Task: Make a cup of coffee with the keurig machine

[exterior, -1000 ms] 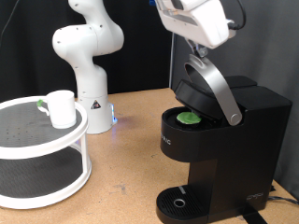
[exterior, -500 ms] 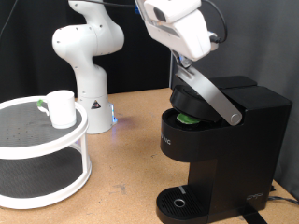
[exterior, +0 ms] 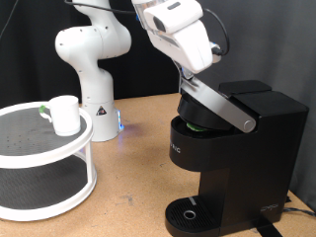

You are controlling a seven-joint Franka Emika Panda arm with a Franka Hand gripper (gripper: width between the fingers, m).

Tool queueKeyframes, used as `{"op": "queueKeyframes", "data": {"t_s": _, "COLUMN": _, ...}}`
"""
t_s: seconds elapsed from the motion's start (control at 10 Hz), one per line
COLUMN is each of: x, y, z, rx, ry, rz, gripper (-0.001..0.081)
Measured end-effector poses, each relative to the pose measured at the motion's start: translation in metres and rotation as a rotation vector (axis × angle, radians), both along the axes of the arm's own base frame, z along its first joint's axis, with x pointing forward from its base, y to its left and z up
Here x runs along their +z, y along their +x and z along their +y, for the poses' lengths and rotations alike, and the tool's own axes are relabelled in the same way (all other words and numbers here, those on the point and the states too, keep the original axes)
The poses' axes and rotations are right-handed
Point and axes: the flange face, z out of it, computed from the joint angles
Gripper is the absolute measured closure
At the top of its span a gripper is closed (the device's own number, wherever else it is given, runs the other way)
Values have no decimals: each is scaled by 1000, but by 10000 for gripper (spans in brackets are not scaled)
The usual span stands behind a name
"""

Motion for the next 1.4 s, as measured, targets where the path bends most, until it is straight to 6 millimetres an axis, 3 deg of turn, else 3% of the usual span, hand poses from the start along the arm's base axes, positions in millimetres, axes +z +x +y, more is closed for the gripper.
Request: {"op": "queueKeyframes", "data": {"t_s": 1.4, "x": -41, "y": -2, "z": -21, "rx": -44, "ry": -39, "rz": -20, "gripper": 805}}
